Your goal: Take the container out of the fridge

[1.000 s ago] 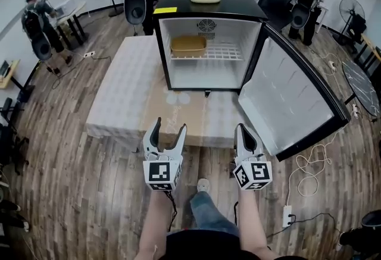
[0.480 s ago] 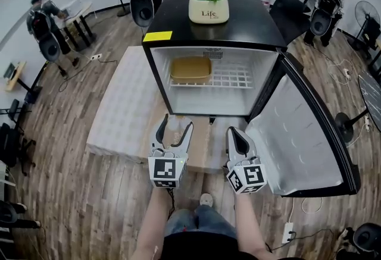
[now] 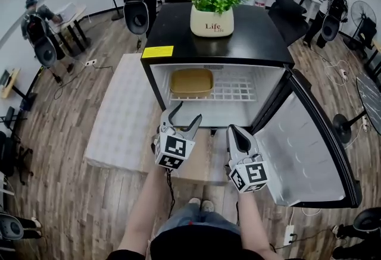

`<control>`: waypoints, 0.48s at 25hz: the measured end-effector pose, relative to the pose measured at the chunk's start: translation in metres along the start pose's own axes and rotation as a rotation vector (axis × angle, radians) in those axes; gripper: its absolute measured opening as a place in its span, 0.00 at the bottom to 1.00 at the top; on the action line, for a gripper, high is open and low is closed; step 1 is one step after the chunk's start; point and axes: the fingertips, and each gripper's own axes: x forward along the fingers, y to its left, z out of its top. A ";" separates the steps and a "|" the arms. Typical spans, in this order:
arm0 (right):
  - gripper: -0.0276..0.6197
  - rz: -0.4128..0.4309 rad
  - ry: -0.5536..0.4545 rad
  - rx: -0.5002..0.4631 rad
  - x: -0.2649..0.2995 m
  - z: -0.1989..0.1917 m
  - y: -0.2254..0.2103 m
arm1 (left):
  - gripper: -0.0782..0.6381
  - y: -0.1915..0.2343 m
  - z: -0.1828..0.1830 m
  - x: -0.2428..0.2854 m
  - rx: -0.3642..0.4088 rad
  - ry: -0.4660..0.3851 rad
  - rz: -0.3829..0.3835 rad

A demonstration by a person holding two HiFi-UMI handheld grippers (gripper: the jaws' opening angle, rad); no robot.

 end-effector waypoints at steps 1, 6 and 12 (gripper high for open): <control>0.06 -0.004 -0.002 -0.004 0.005 0.003 -0.002 | 0.51 0.002 -0.002 0.008 0.017 0.022 -0.019; 0.06 -0.014 -0.010 -0.015 0.025 0.009 -0.010 | 0.49 0.010 -0.010 0.040 0.134 0.121 -0.077; 0.06 -0.008 -0.011 -0.018 0.036 0.009 -0.014 | 0.46 0.013 -0.018 0.067 0.409 0.264 -0.087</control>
